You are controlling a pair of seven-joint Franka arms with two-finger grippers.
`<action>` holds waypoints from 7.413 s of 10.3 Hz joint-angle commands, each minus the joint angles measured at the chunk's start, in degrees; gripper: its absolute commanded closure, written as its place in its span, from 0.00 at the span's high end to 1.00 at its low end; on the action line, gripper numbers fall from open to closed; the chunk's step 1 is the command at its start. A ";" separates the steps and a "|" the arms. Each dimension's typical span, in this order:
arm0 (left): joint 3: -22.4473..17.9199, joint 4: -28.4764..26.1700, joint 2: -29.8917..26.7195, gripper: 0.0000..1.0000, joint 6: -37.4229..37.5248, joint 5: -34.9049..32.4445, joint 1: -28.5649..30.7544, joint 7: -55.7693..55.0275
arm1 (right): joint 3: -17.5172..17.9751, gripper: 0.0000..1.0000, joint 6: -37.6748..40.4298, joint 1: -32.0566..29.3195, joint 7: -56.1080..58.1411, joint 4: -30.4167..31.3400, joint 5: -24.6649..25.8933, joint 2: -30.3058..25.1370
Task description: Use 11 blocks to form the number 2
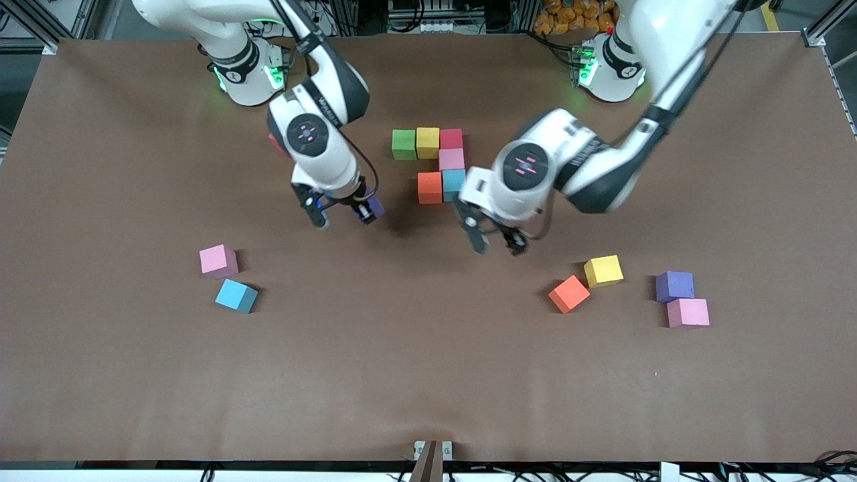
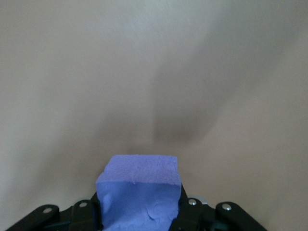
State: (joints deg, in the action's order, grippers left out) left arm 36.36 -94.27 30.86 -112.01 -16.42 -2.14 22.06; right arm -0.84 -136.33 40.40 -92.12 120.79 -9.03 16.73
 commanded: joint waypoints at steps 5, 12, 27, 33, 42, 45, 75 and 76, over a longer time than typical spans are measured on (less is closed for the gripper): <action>-2.34 1.81 3.32 1.00 0.74 -8.54 3.28 -7.21 | -0.48 0.00 -7.02 9.08 -23.44 5.60 2.61 1.90; -7.69 7.16 8.77 1.00 -2.75 -10.75 3.46 -7.21 | -0.48 0.00 -10.10 8.73 -29.68 1.57 2.70 7.43; -10.42 6.99 15.01 1.00 -9.45 -11.53 3.55 -5.98 | -0.83 0.00 -8.61 10.05 -33.21 -1.87 2.70 10.34; -11.40 6.99 15.37 0.99 -11.21 -11.18 3.46 -4.48 | -0.83 0.00 -8.60 10.66 -34.44 -2.05 2.70 10.34; -11.40 7.08 15.19 0.36 -11.21 -11.27 2.49 -5.18 | -0.83 1.00 -7.64 10.93 -34.97 -2.05 2.79 10.34; -10.96 8.04 14.75 0.28 -11.12 -9.61 2.49 -5.80 | -0.83 1.00 -6.67 10.66 -34.79 -2.31 3.14 10.08; -11.13 13.92 16.76 0.28 -11.39 0.42 -19.03 -63.43 | -1.18 1.00 20.31 -29.58 78.72 -12.16 14.31 1.03; -11.57 14.98 17.21 0.28 -11.39 0.51 -19.30 -65.46 | -1.18 1.00 20.22 -30.98 83.29 -12.16 14.31 1.11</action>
State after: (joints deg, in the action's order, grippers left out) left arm 26.18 -82.38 46.52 -123.51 -17.11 -19.49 -40.52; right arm -2.90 -116.68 11.64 -14.33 109.32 4.48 17.52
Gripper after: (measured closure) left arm 0.436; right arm 0.000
